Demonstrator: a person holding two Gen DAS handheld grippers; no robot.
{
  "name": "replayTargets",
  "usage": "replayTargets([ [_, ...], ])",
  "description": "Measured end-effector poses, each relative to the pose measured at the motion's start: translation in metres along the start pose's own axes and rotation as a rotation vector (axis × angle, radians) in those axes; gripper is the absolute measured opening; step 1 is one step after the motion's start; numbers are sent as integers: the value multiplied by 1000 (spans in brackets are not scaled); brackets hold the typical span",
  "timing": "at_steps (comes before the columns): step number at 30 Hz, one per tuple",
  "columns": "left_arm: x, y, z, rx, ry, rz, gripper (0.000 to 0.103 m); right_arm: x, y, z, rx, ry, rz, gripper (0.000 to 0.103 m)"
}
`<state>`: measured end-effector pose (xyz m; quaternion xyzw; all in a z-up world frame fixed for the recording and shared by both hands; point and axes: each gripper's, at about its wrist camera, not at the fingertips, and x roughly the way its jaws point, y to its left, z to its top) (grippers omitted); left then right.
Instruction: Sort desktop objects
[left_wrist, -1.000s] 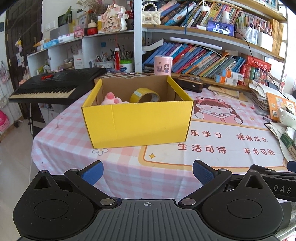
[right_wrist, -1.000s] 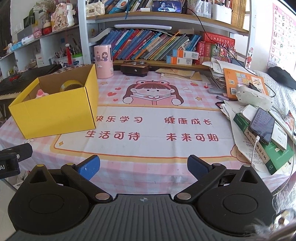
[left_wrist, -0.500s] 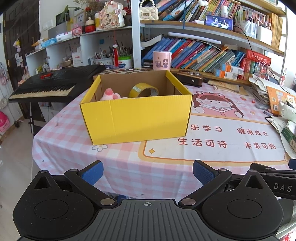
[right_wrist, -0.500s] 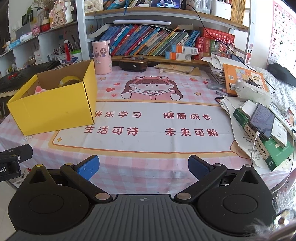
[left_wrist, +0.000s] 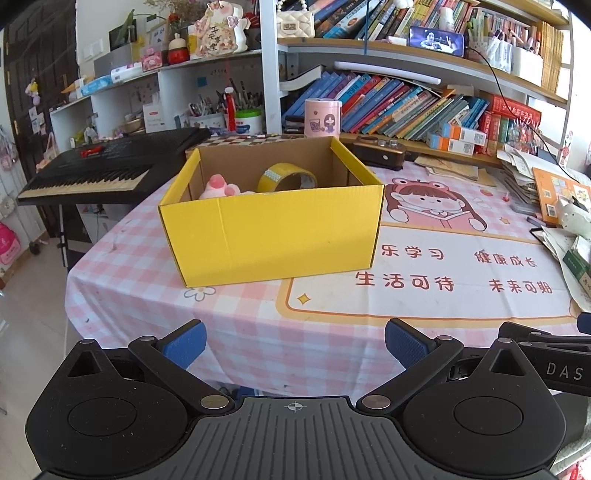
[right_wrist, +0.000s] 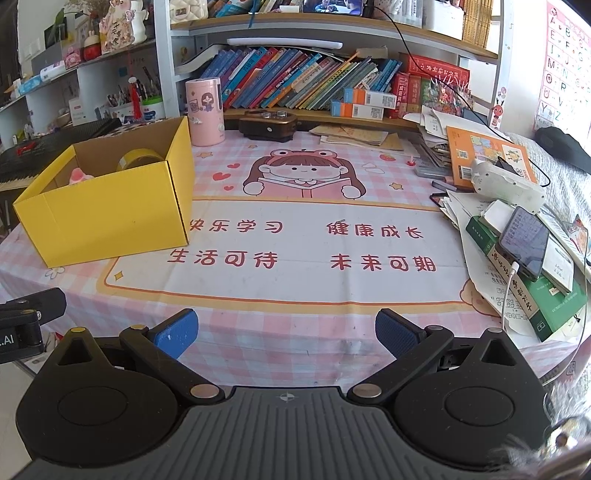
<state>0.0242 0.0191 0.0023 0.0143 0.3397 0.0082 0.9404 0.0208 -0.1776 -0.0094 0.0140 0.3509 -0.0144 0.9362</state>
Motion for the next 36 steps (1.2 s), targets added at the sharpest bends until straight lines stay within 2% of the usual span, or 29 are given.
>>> replayTargets([
  [36,7,-3,0,10,20,-28,103,1,-3,-1,-3,4,-4,103],
])
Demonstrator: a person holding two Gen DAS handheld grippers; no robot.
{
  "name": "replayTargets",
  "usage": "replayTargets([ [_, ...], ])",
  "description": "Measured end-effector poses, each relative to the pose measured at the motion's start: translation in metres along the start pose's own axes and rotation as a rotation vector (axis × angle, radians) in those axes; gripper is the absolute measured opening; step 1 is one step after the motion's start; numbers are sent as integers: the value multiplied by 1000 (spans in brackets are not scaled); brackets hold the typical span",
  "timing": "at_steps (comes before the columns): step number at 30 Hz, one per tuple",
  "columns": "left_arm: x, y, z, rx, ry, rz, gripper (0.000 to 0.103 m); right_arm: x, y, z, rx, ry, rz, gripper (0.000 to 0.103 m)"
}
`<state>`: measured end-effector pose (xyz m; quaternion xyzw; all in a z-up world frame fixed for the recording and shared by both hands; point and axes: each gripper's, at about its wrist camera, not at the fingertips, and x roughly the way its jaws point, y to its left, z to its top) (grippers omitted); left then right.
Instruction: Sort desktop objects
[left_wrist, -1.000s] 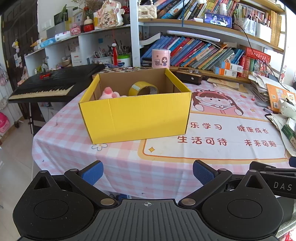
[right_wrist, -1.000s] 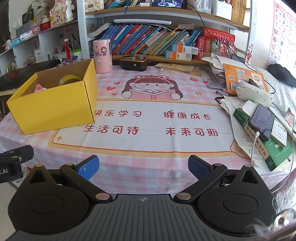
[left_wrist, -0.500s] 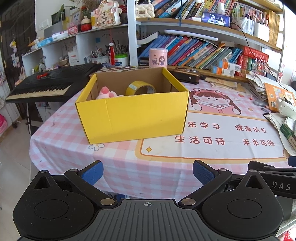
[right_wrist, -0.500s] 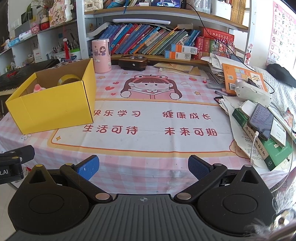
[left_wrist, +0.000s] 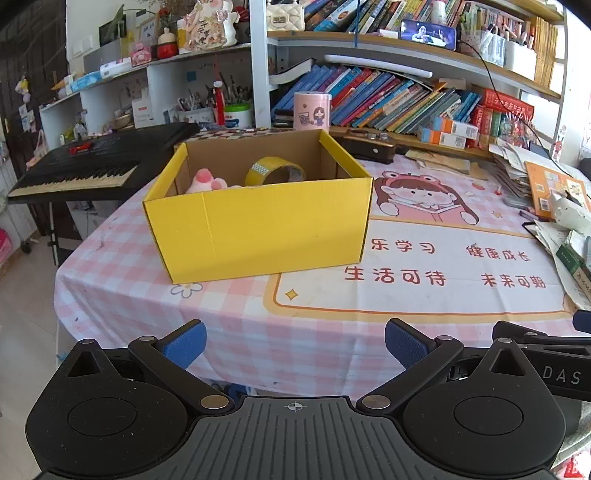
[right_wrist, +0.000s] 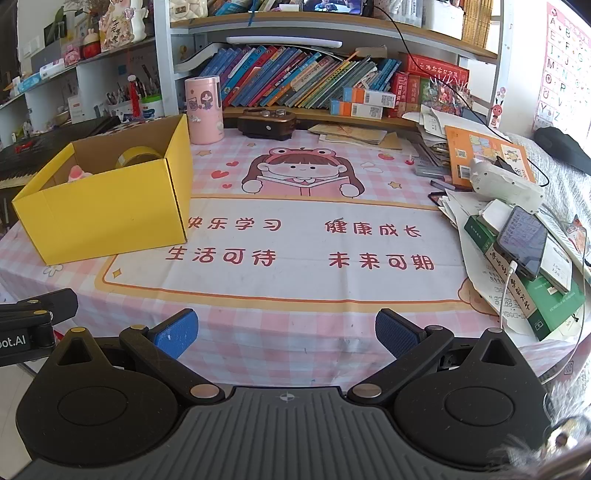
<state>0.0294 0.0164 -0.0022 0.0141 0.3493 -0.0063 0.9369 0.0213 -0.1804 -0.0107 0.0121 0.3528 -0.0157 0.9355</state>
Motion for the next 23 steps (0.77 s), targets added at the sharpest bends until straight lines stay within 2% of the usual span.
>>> replayTargets([
  [10,2,0,-1,-5,15,-2,103,1,4,-3,-7,7,5,103],
  [23,2,3,0,-23,-2,-5,103,3,4,-2,-6,20,5,103],
])
